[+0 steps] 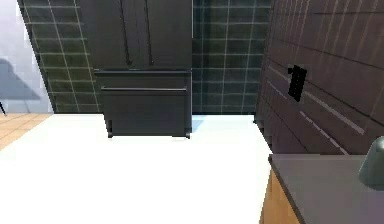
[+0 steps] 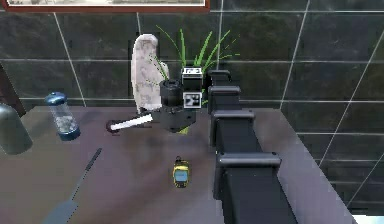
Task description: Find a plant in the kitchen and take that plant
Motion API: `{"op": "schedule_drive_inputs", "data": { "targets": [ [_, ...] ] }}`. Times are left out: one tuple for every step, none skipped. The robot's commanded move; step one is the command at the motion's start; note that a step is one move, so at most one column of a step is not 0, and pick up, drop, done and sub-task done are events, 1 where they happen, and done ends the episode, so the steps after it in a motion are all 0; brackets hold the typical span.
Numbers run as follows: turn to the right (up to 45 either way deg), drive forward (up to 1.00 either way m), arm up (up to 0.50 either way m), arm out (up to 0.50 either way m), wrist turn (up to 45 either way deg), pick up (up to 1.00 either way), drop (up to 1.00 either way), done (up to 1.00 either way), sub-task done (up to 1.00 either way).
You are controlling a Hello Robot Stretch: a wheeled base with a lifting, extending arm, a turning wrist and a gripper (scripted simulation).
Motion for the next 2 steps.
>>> {"op": "schedule_drive_inputs", "data": {
  "targets": [
    [0.0, 0.00, 0.00, 0.00, 24.0, 0.00, 0.00, 0.00, 0.00],
    [0.0, 0.00, 0.00, 0.00, 0.0, 1.00, 0.00, 0.00, 0.00]
  ]
}}
